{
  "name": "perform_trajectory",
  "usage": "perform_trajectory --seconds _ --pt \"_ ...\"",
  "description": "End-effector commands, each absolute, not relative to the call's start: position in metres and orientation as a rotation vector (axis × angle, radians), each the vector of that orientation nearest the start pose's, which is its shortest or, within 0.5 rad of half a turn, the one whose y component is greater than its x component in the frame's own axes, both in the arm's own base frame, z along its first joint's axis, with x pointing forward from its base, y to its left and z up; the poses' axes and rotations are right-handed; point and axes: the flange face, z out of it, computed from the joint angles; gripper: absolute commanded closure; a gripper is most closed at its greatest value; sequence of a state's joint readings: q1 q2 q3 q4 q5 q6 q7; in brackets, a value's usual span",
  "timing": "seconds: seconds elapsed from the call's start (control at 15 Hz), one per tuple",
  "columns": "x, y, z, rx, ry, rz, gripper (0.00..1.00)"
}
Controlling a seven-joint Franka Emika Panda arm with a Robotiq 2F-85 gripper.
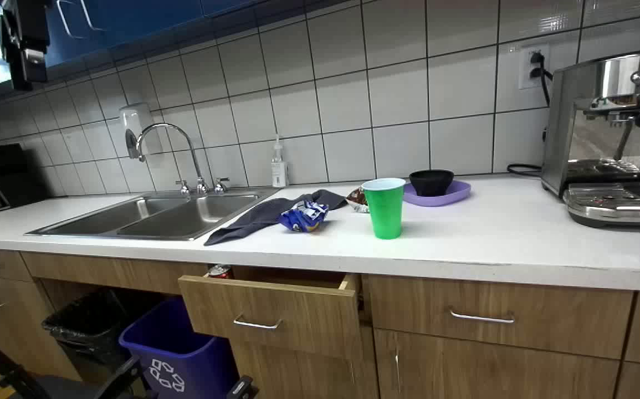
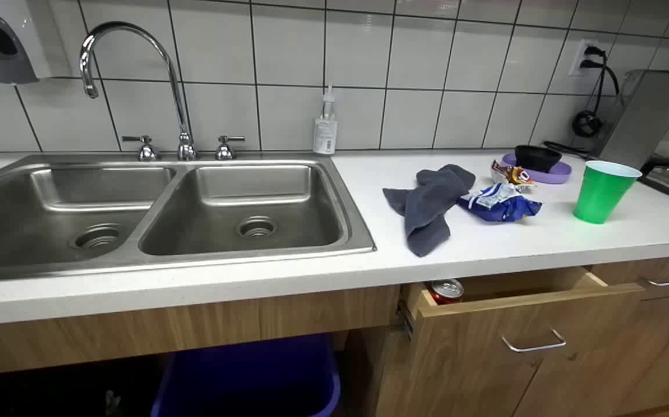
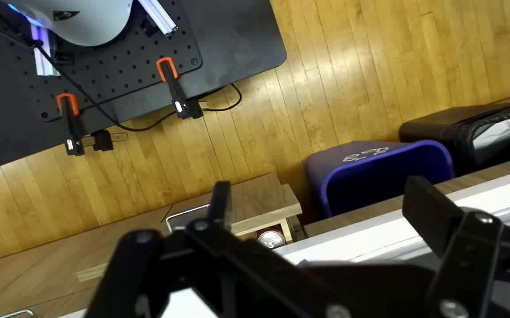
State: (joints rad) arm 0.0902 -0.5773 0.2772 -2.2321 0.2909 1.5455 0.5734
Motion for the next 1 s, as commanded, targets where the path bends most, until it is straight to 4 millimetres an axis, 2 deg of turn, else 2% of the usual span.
perform_trajectory --seconds 0.0,0.47,0.93 --pt "0.326 0.18 0.568 -3.03 0.411 0.267 0.0" --pt "0.326 0.183 0.565 -3.038 0.419 0.255 0.0" --pt "0.326 0.191 0.54 -3.041 0.438 0.143 0.0"
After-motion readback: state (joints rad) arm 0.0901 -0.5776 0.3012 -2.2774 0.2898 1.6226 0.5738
